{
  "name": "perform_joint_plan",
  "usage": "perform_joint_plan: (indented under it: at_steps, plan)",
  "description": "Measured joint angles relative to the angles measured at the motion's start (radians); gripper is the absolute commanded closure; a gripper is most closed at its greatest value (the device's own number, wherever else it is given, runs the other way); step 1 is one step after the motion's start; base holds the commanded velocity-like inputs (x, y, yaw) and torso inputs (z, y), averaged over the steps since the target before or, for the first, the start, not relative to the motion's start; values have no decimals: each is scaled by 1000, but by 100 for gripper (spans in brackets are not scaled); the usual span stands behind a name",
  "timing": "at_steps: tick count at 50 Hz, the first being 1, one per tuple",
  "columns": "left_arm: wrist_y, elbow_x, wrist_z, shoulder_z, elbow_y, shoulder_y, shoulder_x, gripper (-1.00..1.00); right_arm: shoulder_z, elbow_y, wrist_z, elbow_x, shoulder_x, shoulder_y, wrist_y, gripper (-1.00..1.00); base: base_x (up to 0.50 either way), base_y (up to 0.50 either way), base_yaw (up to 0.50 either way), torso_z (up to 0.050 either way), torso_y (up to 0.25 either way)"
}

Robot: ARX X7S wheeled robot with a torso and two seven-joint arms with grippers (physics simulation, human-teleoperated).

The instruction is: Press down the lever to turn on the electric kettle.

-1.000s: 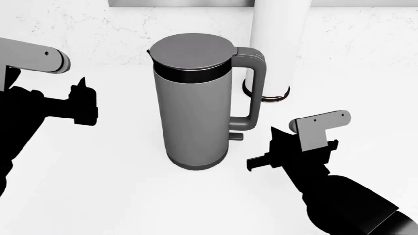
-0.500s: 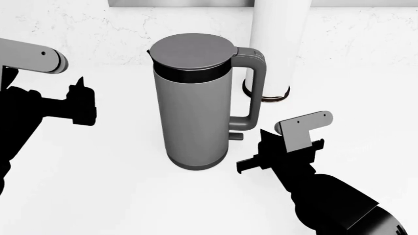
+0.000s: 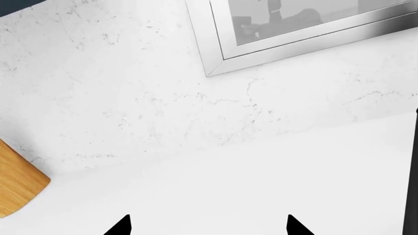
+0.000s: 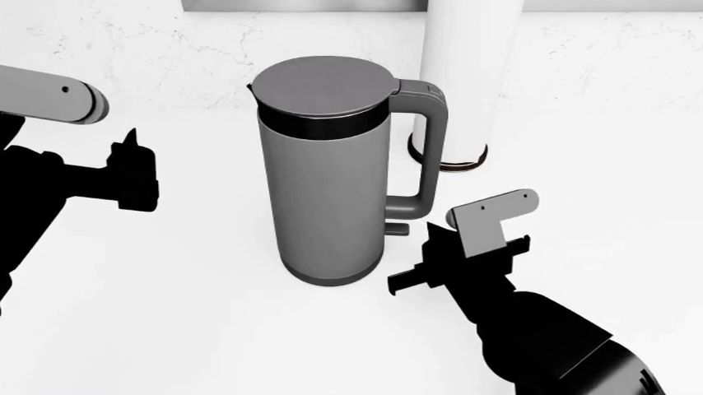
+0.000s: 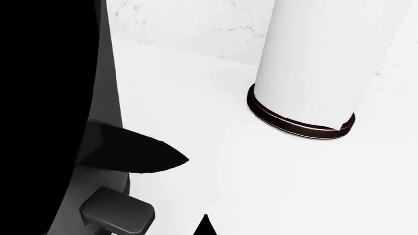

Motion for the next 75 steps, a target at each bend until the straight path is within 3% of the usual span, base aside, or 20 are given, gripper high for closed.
perform_joint_plan:
  at_steps: [75]
  plan:
    - [59,-20,-4,-2,26,24,-46,-100,-111,24,-6,-85,-40,87,42,100,0,0,0,0,0]
